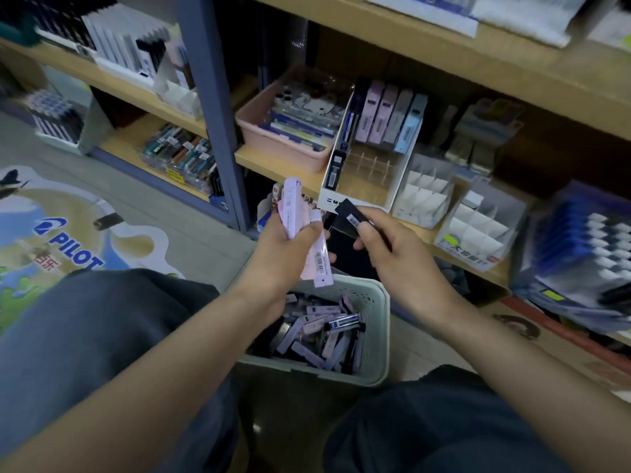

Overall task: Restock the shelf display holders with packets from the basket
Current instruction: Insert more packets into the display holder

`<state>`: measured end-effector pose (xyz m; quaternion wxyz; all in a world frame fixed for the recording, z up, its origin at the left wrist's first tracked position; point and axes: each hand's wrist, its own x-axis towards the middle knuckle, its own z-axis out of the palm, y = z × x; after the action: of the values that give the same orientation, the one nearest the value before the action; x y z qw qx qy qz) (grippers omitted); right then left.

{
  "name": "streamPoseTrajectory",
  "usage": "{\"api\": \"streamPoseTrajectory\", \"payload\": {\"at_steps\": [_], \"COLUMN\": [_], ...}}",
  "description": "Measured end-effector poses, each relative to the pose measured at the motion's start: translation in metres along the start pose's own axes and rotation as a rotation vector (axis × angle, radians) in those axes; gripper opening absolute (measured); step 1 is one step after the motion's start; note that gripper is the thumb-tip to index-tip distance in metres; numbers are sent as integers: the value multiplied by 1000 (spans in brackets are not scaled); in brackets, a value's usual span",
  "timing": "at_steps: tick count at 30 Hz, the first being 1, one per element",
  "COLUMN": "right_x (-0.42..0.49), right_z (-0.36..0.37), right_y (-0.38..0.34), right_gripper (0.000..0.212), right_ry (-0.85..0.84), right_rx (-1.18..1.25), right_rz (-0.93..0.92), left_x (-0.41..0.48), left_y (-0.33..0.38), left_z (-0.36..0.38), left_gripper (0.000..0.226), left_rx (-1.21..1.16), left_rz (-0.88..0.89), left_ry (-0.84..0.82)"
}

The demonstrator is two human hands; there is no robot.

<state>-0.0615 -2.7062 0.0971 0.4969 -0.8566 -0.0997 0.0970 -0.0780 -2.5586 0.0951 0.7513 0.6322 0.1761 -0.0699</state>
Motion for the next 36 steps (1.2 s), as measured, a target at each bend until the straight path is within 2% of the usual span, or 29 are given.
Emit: {"api": "streamPoseTrajectory", "payload": {"at_steps": [4,9,15,22,25,29,33,36], "right_x": [1,13,25,56,74,101,135,156], "right_z": [-8,-10,-13,-36,-41,-40,-30,-24], "right_y": [-1,1,4,16,20,18,10,6], "right_gripper": [37,18,26,14,10,16,10,18], "right_ry": [22,73,80,382,466,477,526,555], "right_rx": [-16,44,186,459,341,91,-2,-156], "right_rz": [23,28,45,190,88,-60,-114,-159], "left_x": [11,35,58,82,94,111,123,128], "left_y": [25,39,36,36,39,45,49,50], "left_z": [10,13,18,28,32,27,15,5], "left_gripper": [6,37,37,33,29,24,33,37], "left_rx": [65,198,290,177,141,92,63,45], "left_rz": [30,8,6,-15,-6,-11,-26,-56], "left_ry": [-83,-110,-166,-192,-146,-56,6,37]}}
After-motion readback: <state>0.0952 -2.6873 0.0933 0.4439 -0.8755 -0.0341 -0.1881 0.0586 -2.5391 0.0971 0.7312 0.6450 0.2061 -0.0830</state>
